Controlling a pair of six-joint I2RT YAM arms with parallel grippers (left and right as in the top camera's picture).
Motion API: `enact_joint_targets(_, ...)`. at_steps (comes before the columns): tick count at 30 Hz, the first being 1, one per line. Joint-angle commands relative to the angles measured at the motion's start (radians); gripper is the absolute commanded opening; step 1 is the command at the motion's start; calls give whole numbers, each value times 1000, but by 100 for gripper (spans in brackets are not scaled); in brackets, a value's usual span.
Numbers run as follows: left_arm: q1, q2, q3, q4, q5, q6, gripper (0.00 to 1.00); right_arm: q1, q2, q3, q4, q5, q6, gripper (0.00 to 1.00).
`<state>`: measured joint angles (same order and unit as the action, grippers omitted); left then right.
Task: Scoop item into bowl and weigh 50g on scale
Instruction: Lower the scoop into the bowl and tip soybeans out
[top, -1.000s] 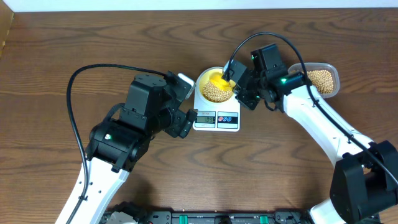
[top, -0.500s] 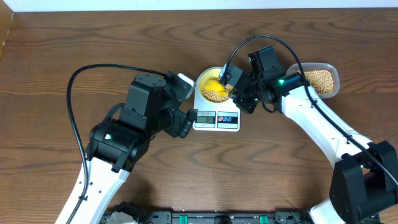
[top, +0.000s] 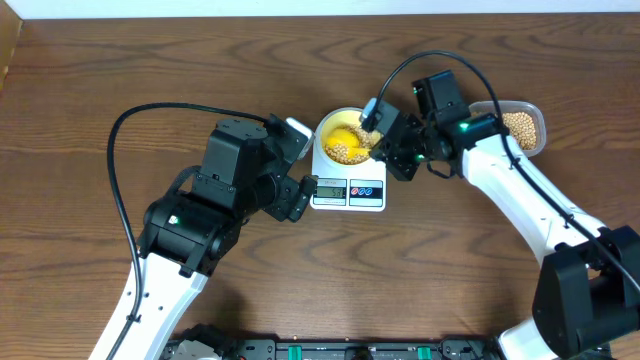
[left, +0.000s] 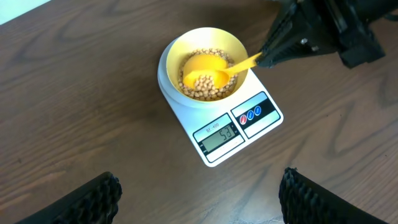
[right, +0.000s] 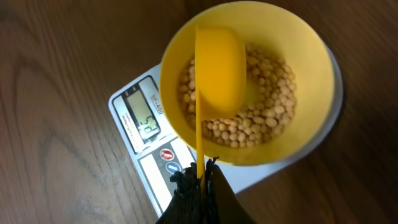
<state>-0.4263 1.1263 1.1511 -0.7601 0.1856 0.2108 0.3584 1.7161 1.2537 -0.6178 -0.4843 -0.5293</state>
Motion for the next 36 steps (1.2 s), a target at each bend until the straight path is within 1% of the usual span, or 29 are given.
enact_joint_targets(1,5,3,1,-3,9,10,83,-32,-16,3,-3,-54,40,1)
enact_joint_targets(9,5,3,1,-3,9,10,83,-69,-17,3,-2,-77,72,1)
enact_joint_targets(36,5,3,1,-3,9,10,83,-71,-17,45,27,-76,72,1)
